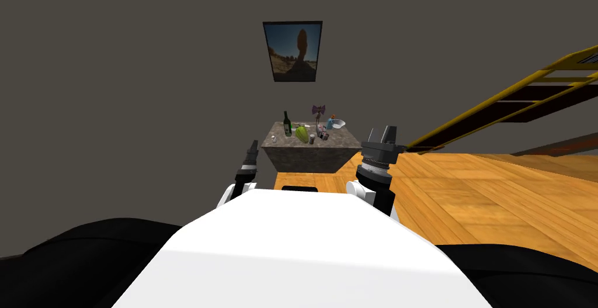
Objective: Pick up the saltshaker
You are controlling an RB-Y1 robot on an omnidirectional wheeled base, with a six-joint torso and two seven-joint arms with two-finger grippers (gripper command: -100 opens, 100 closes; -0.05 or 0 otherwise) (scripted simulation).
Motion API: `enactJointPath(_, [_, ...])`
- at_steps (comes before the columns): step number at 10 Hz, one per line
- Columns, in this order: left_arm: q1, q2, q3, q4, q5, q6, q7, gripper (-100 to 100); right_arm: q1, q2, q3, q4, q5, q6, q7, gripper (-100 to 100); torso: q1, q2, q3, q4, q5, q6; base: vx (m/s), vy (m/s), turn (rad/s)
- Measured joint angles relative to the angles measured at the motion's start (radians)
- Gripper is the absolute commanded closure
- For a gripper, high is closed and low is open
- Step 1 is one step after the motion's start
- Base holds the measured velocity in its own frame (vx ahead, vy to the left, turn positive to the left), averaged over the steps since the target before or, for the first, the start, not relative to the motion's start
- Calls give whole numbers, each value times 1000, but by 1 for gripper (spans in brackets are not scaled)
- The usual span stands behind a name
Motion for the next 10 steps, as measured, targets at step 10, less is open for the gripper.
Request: enactJointPath(10, [-16, -1, 64, 236, -96, -25, -163, -100, 0, 0, 0, 0, 0, 0, 0, 0, -4, -12, -7, -2, -1, 1, -1, 8, 48])
